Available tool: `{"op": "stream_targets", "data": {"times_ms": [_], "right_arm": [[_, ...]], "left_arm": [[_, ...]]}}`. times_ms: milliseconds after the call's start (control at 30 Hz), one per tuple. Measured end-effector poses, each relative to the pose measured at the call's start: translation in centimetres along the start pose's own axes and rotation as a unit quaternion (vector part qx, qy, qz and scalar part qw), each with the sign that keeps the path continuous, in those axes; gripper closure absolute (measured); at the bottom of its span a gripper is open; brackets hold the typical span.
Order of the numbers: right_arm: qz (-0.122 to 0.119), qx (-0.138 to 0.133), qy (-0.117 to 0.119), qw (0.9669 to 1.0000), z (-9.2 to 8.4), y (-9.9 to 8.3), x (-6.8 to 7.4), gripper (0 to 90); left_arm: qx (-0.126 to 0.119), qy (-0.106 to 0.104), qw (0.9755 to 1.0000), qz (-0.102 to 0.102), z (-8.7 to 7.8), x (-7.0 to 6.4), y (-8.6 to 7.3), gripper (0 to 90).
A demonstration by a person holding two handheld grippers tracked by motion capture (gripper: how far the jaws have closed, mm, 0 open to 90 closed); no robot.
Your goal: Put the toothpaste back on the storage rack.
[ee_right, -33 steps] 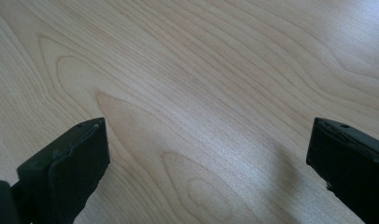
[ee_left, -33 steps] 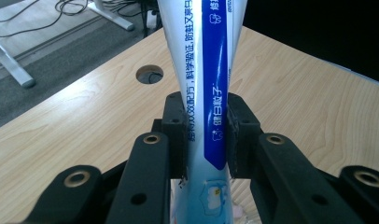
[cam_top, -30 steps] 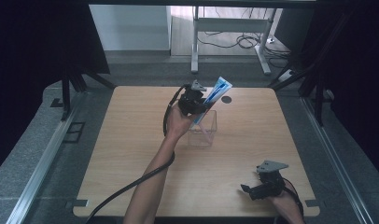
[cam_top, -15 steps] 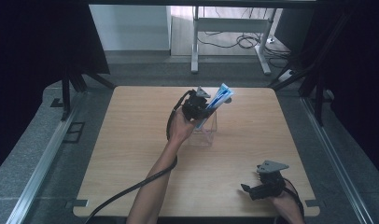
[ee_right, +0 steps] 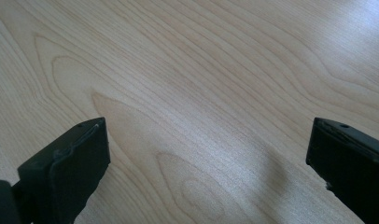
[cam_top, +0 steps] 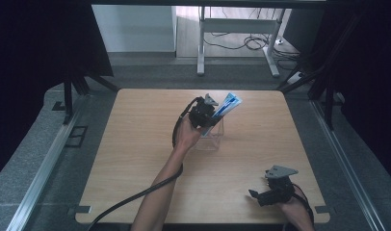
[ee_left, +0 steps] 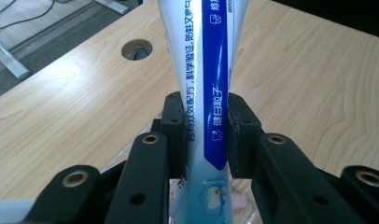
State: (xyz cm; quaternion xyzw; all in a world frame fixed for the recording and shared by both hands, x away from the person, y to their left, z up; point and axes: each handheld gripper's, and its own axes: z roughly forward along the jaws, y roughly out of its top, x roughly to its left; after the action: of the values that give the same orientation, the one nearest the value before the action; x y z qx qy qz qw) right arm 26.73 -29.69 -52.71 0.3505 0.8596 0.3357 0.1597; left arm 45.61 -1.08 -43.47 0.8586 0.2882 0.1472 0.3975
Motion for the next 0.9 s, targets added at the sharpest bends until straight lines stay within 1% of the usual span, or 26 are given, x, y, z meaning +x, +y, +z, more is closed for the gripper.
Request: {"op": "stream_targets", "data": {"times_ms": [33,133,267,333,467,533,667,800,900], "right_arm": [[0.000,0.000,0.000,1.0000,0.0,0.0,0.0,0.0],[0.000,0.001,0.000,1.0000,0.0,0.0,0.0,0.0],[0.000,0.002,0.001,1.0000,0.0,0.0,0.0,0.0],[0.000,0.003,0.000,1.0000,0.1,0.0,0.1,0.0],[0.000,0.003,0.001,1.0000,0.1,0.0,0.1,0.0],[-0.001,0.004,0.001,1.0000,0.1,0.0,0.0,0.0],[-0.001,0.005,0.003,1.0000,0.1,0.0,0.1,0.0],[-0.001,0.006,0.003,1.0000,0.2,0.0,0.1,0.0],[-0.001,0.006,0.003,1.0000,0.2,0.0,0.1,0.0]], "left_arm": [[-0.001,0.000,1.0000,-0.003,0.0,0.0,-0.1,72.3],[0.001,-0.002,1.0000,-0.004,-0.1,0.1,-0.3,72.2],[0.008,0.000,1.0000,0.000,-0.1,0.0,-0.4,72.0],[0.010,-0.002,0.9999,-0.004,-0.2,0.1,-0.4,71.9],[0.013,-0.006,0.9999,-0.006,-0.2,0.1,-0.5,71.8],[0.019,-0.007,0.9998,-0.007,-0.2,0.1,-0.6,71.6],[0.033,-0.005,0.9994,-0.002,-0.2,0.0,-1.0,71.5],[0.032,-0.010,0.9994,-0.005,-0.2,0.1,-1.3,71.5],[0.033,-0.010,0.9994,-0.003,-0.3,-0.1,-1.3,71.4]]}}
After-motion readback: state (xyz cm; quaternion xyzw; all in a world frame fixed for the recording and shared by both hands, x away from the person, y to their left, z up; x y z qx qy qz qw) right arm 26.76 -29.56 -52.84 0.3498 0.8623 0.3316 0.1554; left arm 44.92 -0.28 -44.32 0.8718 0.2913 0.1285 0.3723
